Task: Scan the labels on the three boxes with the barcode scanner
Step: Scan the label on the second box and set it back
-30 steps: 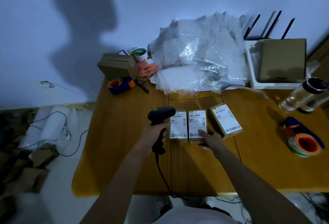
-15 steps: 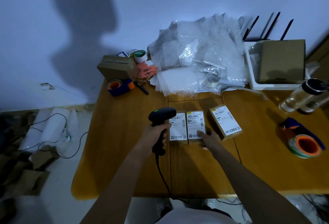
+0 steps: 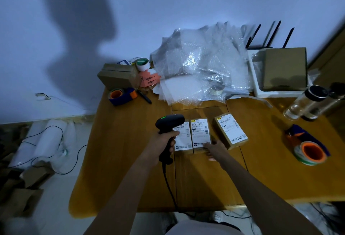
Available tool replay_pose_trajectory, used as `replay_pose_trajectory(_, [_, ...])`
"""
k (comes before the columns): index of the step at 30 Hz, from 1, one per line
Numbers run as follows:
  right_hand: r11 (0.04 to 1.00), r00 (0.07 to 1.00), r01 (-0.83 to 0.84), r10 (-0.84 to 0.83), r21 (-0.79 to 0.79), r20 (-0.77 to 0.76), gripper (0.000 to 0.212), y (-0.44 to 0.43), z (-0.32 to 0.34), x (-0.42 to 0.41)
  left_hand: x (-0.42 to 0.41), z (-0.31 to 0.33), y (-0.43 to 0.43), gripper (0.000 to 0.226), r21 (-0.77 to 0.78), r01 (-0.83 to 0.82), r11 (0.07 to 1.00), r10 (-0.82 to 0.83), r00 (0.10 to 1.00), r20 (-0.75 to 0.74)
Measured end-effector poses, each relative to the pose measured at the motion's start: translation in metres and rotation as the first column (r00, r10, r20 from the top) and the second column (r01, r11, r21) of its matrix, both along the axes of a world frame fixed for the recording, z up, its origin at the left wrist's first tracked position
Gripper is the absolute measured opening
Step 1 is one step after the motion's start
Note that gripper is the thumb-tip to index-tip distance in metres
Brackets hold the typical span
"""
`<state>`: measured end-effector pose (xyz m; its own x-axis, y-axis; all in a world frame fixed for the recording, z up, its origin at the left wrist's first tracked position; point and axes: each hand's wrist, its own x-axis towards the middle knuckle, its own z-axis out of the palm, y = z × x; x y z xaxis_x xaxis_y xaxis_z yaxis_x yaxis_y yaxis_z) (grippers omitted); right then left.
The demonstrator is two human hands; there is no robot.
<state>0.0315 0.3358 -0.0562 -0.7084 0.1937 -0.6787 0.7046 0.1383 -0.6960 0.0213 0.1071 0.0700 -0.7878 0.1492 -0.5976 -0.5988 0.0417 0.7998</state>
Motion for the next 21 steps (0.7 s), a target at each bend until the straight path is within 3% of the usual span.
replay_pose_trajectory(9, [0.998,0.998,-0.054,0.054,0.017,-0.031,0.036,-0.001,0.027,0.003,-0.007,0.005,0.010,0.025,0.001,0.030,1.000,-0.030,0.999,-0.016])
replay_pose_trajectory(17, [0.973,0.994,-0.013,0.037,0.229,-0.102,0.059,0.004,0.044,-0.005,-0.012,0.018,0.025,0.029,0.034,0.082,0.996,-0.080,0.995,-0.051])
replay_pose_trajectory(21, [0.908,0.970,-0.130,0.201,0.399,-0.141,0.054,0.012,0.054,-0.004,-0.015,0.023,0.031,0.030,0.052,0.092,0.994,-0.088,0.994,-0.066])
